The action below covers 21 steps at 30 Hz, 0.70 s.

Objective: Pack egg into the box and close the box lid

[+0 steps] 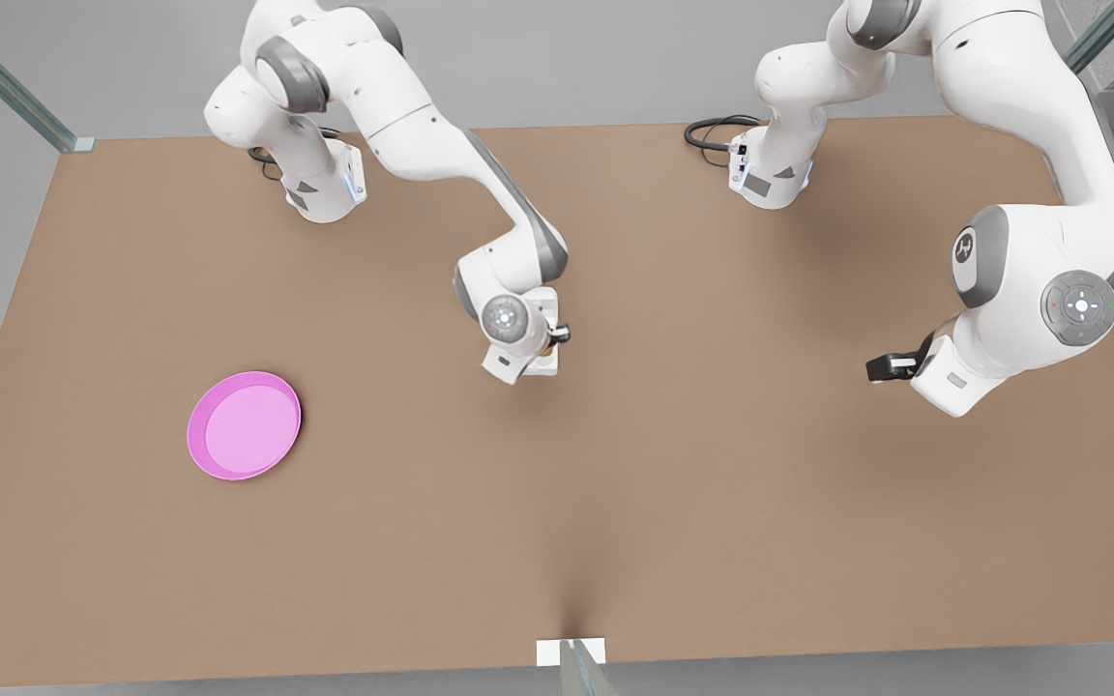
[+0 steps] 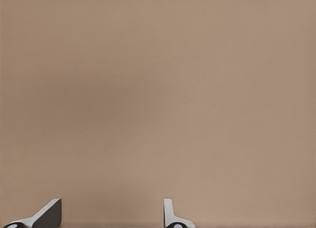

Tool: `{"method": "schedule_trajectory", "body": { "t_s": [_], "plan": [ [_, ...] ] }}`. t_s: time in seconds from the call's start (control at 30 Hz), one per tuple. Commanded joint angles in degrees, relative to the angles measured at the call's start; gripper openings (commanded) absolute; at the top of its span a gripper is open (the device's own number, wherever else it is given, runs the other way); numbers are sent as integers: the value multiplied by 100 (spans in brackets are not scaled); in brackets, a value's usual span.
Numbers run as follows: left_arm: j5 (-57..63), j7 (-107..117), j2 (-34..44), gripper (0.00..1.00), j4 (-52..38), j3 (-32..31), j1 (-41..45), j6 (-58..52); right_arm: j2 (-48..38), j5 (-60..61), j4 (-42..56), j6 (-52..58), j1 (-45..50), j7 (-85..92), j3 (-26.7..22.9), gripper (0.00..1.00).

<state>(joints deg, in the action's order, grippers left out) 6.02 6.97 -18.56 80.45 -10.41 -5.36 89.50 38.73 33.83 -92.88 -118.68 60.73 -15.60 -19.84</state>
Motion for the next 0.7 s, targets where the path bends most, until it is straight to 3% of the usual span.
{"method": "schedule_trajectory", "body": {
  "t_s": [0.0,0.47,0.67],
  "plan": [
    [4,6,10,100,-3,4,0,-3,47,115,104,73,96,-918,-11,51],
    [13,6,19,100,-12,4,0,-3,100,89,-151,-76,246,-919,-2,51],
    [13,6,-16,100,-12,4,0,6,-85,106,-819,-331,334,-593,-2,53]
  ]
}}
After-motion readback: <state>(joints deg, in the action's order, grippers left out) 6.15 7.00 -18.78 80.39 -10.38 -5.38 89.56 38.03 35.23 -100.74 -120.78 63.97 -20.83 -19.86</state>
